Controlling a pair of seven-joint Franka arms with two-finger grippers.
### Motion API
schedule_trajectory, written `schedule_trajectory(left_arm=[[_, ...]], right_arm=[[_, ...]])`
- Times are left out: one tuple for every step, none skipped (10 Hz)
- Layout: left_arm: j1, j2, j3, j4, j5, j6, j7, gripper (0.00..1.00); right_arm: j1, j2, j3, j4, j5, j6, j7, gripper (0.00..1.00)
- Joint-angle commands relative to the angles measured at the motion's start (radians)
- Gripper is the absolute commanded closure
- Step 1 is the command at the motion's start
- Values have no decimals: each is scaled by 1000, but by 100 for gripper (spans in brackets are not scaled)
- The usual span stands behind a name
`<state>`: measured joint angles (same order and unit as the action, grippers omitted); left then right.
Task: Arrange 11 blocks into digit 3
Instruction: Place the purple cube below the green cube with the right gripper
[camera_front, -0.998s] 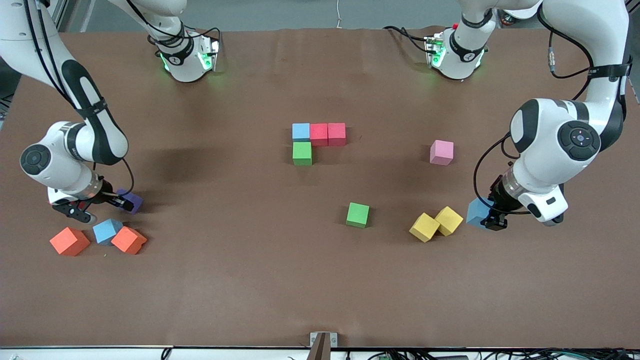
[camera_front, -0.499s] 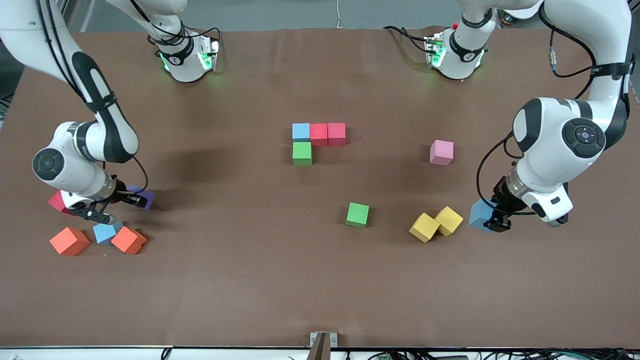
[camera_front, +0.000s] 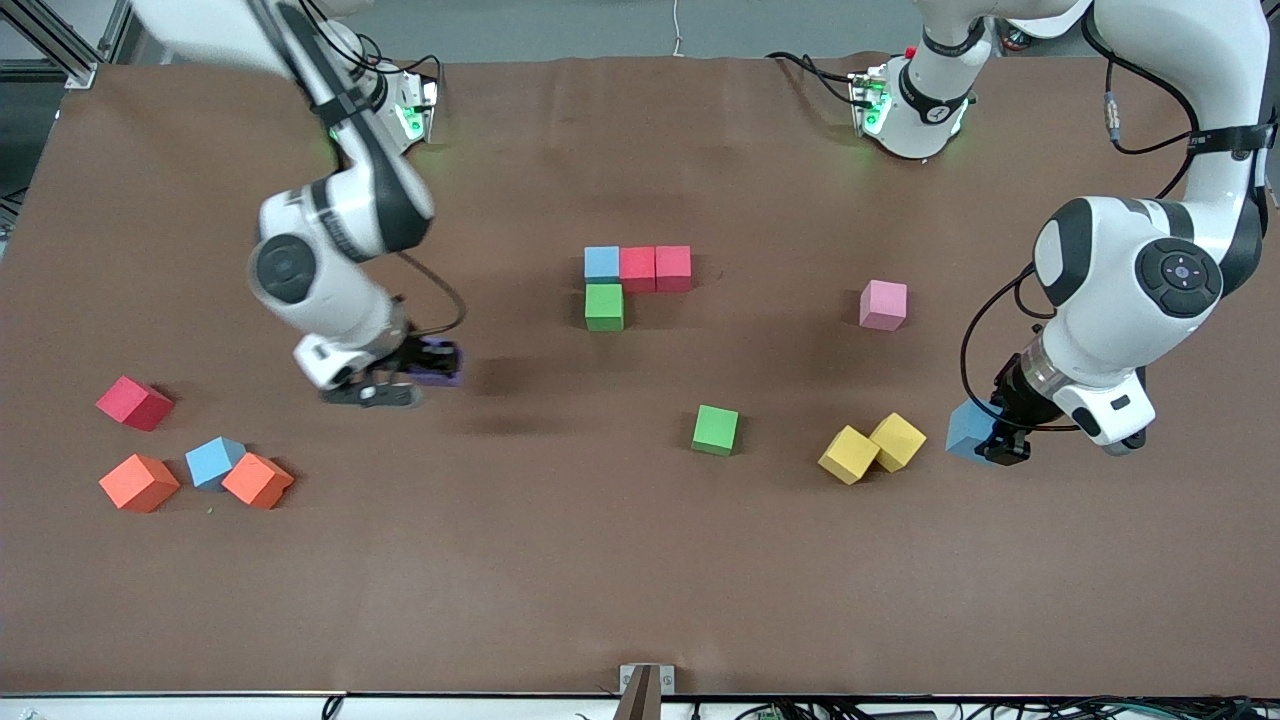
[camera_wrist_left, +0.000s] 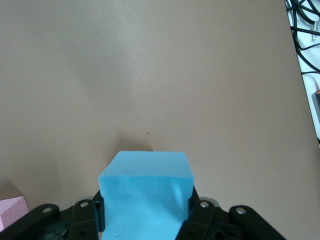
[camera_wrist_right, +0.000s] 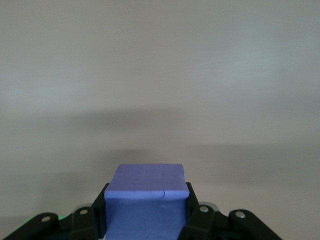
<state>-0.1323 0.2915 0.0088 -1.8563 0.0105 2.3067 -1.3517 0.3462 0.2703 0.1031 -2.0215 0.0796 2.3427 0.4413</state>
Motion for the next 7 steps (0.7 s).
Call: schedule_trajectory(left_arm=[[2, -12, -1, -9, 11, 5, 13, 93], [2, -12, -1, -9, 13, 4, 13, 93], [2, -12, -1, -11, 11, 3, 13, 93], [0, -12, -1, -11, 13, 5, 13, 93], [2, -11, -1, -11, 13, 5, 13, 93], [2, -11, -1, -11, 13, 5, 13, 93], [2, -11, -1, -11, 13, 5, 13, 93]], right_arm=[[141, 93, -16, 87, 17, 50, 138, 100], [205, 151, -22, 152, 3, 50, 214, 100], [244, 206, -26, 208, -4, 49, 256, 100], [269, 237, -28, 231, -21, 50, 278, 99], [284, 272, -29, 263, -44, 50, 308, 99], [292, 306, -29, 285, -81, 50, 342, 99], [295, 326, -28, 293, -107, 50, 374, 99]])
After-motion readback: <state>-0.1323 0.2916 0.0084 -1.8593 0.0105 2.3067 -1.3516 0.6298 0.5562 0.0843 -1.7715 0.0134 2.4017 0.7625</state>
